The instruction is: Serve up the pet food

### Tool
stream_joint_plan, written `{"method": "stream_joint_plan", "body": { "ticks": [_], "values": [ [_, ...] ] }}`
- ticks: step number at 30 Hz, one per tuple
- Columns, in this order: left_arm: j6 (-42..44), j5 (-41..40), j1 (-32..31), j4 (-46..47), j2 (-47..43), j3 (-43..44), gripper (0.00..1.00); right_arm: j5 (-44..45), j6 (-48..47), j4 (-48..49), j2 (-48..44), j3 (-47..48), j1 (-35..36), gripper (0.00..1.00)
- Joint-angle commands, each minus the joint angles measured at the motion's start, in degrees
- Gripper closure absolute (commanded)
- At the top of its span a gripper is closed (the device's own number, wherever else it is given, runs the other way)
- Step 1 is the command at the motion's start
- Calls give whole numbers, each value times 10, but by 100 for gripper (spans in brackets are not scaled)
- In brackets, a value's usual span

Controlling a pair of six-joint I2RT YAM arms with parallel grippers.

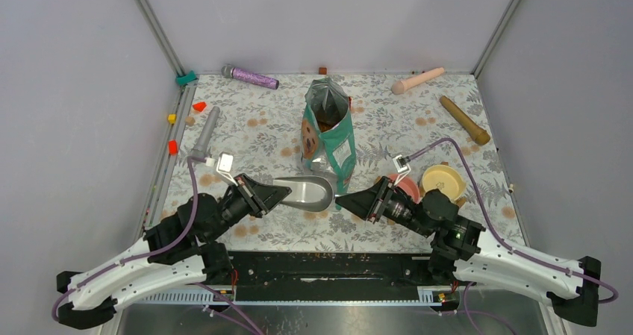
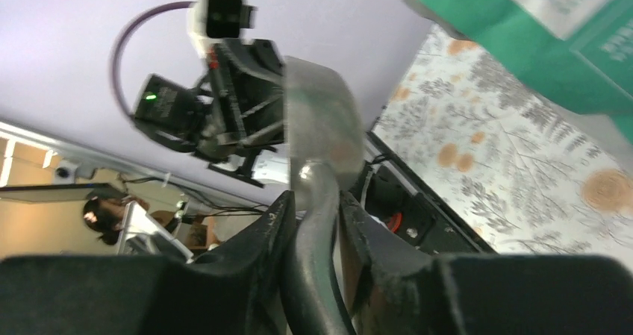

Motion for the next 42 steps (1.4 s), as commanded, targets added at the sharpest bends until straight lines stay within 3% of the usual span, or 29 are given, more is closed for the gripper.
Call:
{"method": "stream_joint_plan", "body": {
  "ticks": [1,3,5,8,9,12,13,18,24,33,42],
  "values": [
    [0,-13,-1,28,-1,6,100,-5,3,29,-3,21,3,82],
    [5,-12,-1,23,-1,9,98,4,5,30,-10,16,3,91],
    [12,-10,-1,17,1,15,84,17,6,23,-19,13,3,100],
    [21,-9,-1,12,4,23,73,25,2,4,-27,17,3,100],
    [24,-10,-1,11,5,25,61,25,2,0,-26,20,3,100],
    [33,-26,-1,-15,13,48,5,31,0,-21,-30,26,3,100],
    [39,-39,-1,-28,15,60,2,35,-3,-35,-32,31,3,100],
    [97,-119,-1,-104,65,165,1,48,-23,-128,-63,48,3,100],
    [171,-268,1,-206,244,360,1,74,-32,-274,-113,59,3,100],
    [265,-166,87,-239,474,581,1,99,-21,-360,-164,44,3,100],
    [293,-133,125,-316,640,696,1,104,-35,-365,-141,41,3,100]
  ]
}}
